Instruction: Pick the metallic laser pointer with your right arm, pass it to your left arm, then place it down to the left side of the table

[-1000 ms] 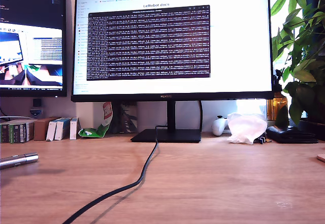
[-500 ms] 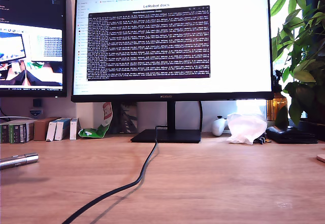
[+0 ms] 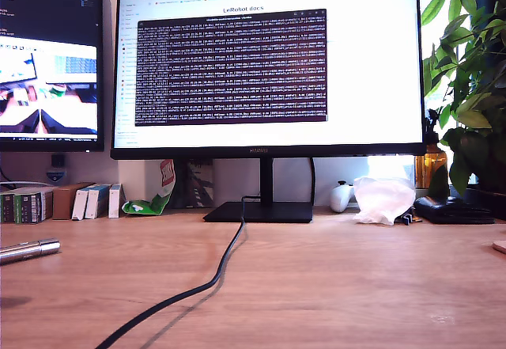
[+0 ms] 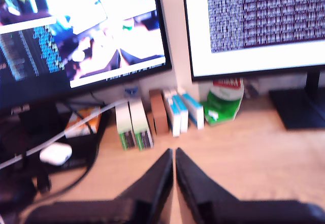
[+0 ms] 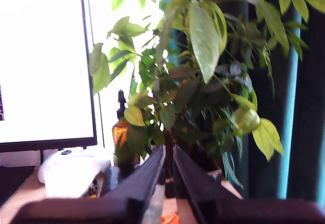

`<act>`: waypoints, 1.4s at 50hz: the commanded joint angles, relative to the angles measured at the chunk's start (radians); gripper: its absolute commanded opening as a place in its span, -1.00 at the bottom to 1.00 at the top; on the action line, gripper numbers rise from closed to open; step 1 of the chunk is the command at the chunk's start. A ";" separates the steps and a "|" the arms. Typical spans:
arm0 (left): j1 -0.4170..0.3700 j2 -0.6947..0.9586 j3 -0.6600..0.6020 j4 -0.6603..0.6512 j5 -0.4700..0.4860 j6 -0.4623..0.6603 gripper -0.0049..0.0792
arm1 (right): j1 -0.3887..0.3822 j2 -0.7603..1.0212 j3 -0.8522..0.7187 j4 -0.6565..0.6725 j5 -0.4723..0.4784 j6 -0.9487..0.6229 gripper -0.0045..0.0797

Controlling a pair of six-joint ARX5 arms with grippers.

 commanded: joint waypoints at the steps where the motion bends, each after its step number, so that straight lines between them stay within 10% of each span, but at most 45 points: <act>1: -0.003 -0.011 -0.055 0.000 -0.002 0.004 -0.94 | 0.002 -0.006 -0.021 -0.017 -0.016 -0.006 -0.77; 70: -0.065 -0.338 -0.249 -0.254 -0.003 -0.119 -0.94 | 0.018 -0.006 -0.082 -0.258 -0.100 0.026 -0.77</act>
